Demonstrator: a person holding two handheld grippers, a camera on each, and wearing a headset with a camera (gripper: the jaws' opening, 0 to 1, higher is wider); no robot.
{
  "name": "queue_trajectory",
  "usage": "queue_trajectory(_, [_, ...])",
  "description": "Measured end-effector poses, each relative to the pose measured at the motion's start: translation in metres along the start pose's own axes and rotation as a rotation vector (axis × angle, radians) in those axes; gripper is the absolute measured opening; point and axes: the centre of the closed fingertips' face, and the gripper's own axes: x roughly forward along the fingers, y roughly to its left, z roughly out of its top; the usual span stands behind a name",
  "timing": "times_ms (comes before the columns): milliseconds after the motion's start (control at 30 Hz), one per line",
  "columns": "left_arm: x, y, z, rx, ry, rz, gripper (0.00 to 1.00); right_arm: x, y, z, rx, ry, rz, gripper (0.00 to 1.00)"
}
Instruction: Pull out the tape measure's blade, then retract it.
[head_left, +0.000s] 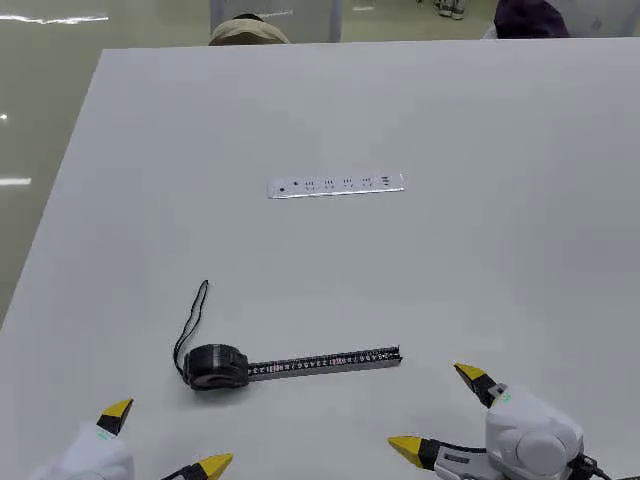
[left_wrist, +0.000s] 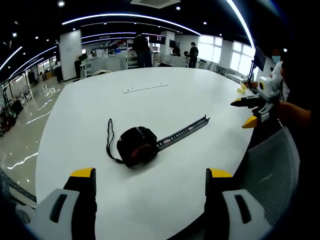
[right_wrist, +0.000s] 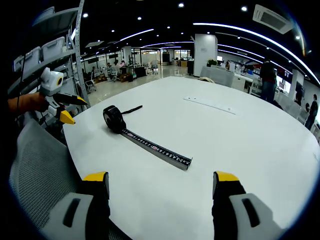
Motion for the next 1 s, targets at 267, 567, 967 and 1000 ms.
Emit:
queue_trajectory(267, [0.001, -0.003, 0.003, -0.039, -0.011, 0.025, 0.88, 0.003, 0.000, -0.001, 0.003, 0.003, 0.006, 0.86])
queue_trajectory(567, [0.009, 0.001, 0.009, -0.056, -0.029, 0.071, 0.88, 0.008, 0.001, -0.001, -0.012, -0.006, 0.027, 0.84])
queue_trajectory(967, [0.020, 0.012, 0.016, -0.127, -0.048, 0.140, 0.90, 0.015, 0.001, -0.001, -0.077, -0.012, 0.076, 0.82])
queue_trajectory(1000, [0.021, 0.011, 0.016, -0.129, -0.049, 0.142, 0.90, 0.015, 0.001, -0.002, -0.077, -0.009, 0.077, 0.82])
